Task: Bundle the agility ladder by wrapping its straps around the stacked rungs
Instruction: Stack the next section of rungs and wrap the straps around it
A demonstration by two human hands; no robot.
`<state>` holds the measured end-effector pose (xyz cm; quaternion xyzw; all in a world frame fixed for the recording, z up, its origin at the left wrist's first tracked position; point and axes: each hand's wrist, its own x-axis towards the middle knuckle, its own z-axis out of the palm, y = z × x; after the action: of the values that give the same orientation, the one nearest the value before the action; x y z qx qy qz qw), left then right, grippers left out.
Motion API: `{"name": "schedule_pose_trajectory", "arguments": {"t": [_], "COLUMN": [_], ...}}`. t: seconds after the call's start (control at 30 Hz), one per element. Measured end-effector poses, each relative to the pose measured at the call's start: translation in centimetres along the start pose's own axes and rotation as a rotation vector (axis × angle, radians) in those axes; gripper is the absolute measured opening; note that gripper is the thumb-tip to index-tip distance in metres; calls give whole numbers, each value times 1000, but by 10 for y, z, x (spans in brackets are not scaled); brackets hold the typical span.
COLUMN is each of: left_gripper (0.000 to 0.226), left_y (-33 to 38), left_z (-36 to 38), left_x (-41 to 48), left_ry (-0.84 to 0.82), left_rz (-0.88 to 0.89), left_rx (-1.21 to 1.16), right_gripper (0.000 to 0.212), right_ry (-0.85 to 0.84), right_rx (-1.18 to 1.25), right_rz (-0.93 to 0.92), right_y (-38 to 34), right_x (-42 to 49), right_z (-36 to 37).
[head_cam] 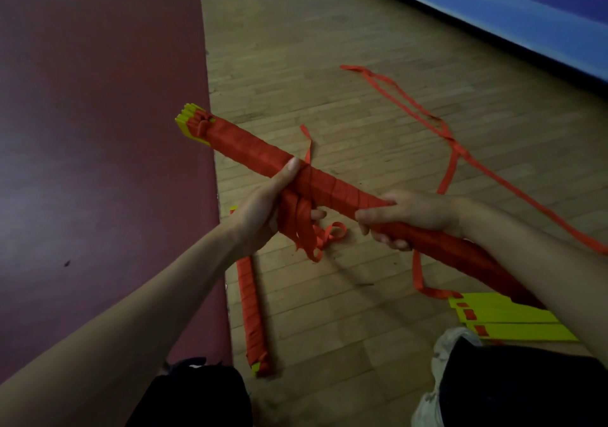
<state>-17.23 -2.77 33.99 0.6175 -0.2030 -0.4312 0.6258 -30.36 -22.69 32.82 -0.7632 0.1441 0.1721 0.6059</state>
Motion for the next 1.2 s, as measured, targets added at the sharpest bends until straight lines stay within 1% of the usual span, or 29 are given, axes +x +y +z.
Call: {"name": "schedule_pose_trajectory", "arguments": {"t": [0.1, 0.2, 0.23, 0.3, 0.37, 0.5, 0.6, 0.63, 0.7, 0.77, 0.87, 0.97, 1.1, 1.2], "left_gripper": [48, 30, 25, 24, 25, 23, 24, 25, 28, 31, 29, 22, 30, 24], "left_y": [-2, -5, -4, -2, 1, 4, 4, 3, 1, -1, -1, -4, -8, -7], "left_z": [-1, -1, -1, -2, -3, 1, 10, 13, 16, 17, 16, 20, 20, 18], "left_x": [-1, -1, -1, -1, -2, -5, -4, -4, -5, -6, -6, -7, -5, -3], "left_ry": [-7, -15, -3, 33, 66, 68, 58, 55, 54, 51, 55, 89, 104, 112], "left_rz": [-27, -69, -79, -100, -123, -148, -158, -166, -189, -211, -229, -244, -286, -343], "left_rx": [-19, -37, -36, -10, 14, 11, -51, -48, -41, -74, -120, -170, -174, -181], "right_gripper": [36, 51, 54, 51, 48, 49, 38, 40, 54, 60, 58, 57, 46, 52], "right_ry": [-45, -76, -77, -74, -17, 226, 372, 399, 410, 427, 490, 514, 513, 550], "right_rx": [59, 89, 113, 154, 120, -89, -408, -508, -610, -650, -788, -893, -960, -989], "right_rz": [24, 64, 70, 59, 3, -81, -98, -89, -67, -63, -80, -76, -77, -83], "right_y": [-7, -17, -20, -24, -27, -25, -17, -13, -11, -13, -18, -20, -16, -13], "right_x": [-5, -8, -8, -9, -9, -3, 4, 6, 7, 7, 4, 1, 0, 0], "right_z": [-1, -2, -1, -1, 0, -2, -3, -3, 0, 2, 5, 9, 9, 9]}}
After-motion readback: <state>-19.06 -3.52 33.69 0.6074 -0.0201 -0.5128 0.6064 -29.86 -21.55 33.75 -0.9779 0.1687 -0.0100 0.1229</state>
